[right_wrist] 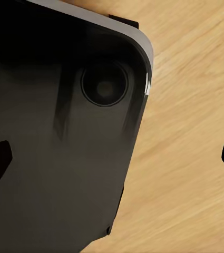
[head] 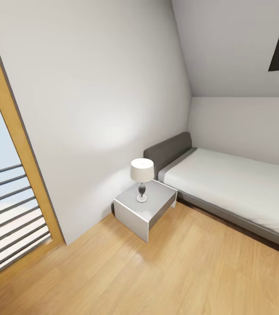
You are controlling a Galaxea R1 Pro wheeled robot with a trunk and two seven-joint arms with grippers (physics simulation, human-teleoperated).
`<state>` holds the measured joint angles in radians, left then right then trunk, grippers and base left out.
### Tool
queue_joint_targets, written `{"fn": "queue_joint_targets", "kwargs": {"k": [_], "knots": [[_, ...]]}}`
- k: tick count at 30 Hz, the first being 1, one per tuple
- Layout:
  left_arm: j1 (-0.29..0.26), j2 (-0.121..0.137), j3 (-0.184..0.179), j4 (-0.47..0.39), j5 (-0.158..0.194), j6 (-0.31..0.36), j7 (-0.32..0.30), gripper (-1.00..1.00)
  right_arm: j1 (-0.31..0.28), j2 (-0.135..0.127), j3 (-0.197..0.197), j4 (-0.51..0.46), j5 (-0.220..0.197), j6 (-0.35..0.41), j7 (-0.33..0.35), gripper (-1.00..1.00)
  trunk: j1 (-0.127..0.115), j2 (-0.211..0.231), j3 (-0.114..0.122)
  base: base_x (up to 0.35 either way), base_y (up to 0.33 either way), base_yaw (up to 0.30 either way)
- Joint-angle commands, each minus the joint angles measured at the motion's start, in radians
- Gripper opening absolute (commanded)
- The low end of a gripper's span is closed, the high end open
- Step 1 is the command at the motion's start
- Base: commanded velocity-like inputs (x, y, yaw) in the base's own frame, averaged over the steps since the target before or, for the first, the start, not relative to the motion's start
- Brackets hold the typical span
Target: Attach the digital camera to the camera tripod in the bedroom.
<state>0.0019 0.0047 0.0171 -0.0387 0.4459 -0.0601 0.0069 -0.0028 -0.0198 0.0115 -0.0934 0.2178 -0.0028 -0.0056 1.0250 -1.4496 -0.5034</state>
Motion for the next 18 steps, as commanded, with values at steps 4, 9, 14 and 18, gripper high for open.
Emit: {"fn": "queue_joint_targets", "kwargs": {"k": [4,9,14,18], "knots": [[0.000,0.000,0.001,-0.001,0.002,-0.001,0.001,1.00,0.000,0.000,0.001,0.000,0.006,0.000,-0.001,1.00,0.000,0.000,-0.001,0.001,0.122,0.000],[0.000,0.000,0.001,-0.001,0.002,-0.001,0.001,1.00,0.000,0.000,0.001,0.000,0.006,0.000,-0.001,1.00,0.000,0.000,-0.001,0.000,0.192,0.000],[0.000,0.000,0.001,-0.001,0.001,-0.001,0.001,1.00,0.000,0.000,0.001,0.000,0.006,0.000,-0.001,1.00,0.000,0.000,-0.001,0.000,0.053,0.000],[0.000,0.000,0.001,-0.001,0.001,-0.001,0.001,1.00,0.000,0.000,0.001,0.000,0.006,0.000,-0.001,1.00,0.000,0.000,-0.001,0.000,0.015,0.000]]}}
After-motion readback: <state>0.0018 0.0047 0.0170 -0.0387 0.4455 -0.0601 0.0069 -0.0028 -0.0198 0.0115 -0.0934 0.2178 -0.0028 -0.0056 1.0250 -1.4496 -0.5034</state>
